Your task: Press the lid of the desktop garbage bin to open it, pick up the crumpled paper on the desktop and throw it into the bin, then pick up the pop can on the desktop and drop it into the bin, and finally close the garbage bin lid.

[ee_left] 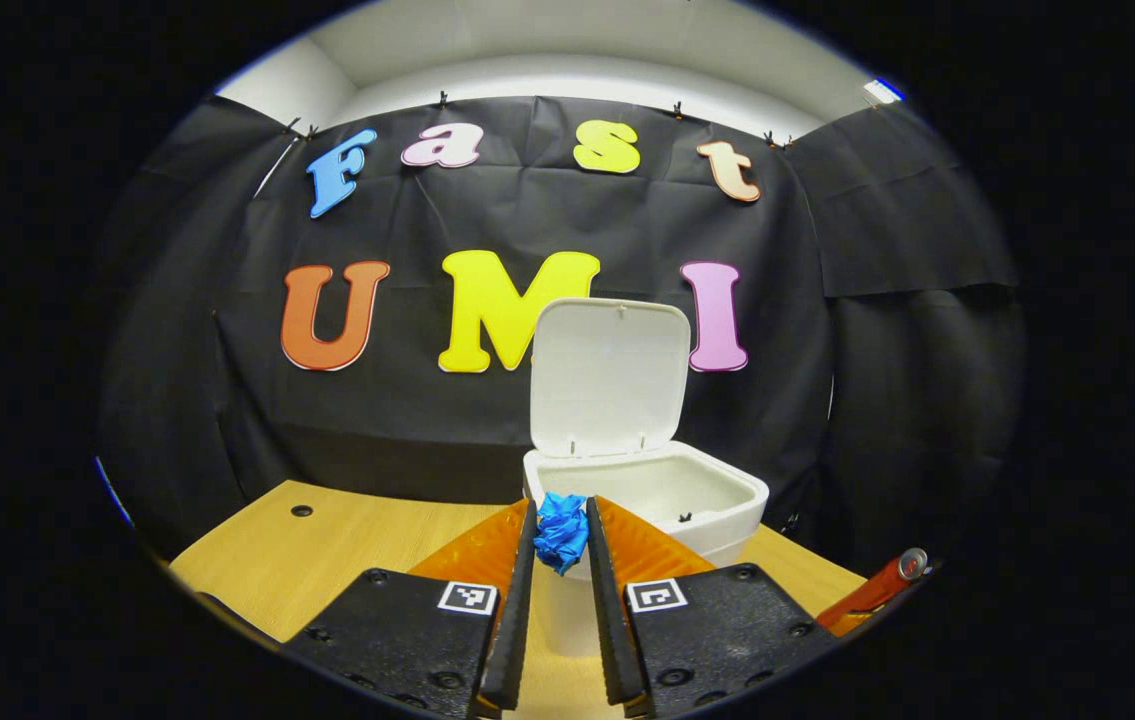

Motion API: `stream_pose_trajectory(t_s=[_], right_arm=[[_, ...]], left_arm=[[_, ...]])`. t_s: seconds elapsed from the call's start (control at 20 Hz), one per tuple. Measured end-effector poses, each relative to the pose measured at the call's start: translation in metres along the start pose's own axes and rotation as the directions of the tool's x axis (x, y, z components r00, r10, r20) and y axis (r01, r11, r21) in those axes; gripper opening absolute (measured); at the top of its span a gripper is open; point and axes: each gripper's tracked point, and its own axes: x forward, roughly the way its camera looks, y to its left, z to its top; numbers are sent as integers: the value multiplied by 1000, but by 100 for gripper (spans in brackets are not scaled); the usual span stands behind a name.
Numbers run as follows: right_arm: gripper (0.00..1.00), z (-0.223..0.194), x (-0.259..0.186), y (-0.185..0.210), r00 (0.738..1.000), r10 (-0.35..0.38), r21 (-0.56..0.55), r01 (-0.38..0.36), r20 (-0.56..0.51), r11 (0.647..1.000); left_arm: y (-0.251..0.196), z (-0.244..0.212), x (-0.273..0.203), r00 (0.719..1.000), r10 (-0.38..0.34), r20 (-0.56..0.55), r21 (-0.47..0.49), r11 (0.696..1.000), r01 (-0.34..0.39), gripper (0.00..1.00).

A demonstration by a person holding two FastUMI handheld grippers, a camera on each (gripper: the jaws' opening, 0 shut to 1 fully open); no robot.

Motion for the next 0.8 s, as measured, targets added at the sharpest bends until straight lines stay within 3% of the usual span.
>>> stream_pose_trajectory(t_s=[0.15,0.2,0.3,0.8], right_arm=[[78,-13,-9,-13,1000,-7,4,7,-17,1000],[78,-18,-13,-18,1000,-14,1,14,-22,1000],[78,-23,-22,-30,999,-29,-5,29,-22,1000],[78,-46,-44,-62,995,-96,-32,95,-35,995]], left_arm=[[-15,11,33,999,-36,8,-8,999,37,33],[-20,10,42,999,-46,-3,-16,999,46,37],[-29,12,59,998,-63,-17,-35,997,63,33],[-46,-11,112,991,-56,-120,-47,998,50,34]])
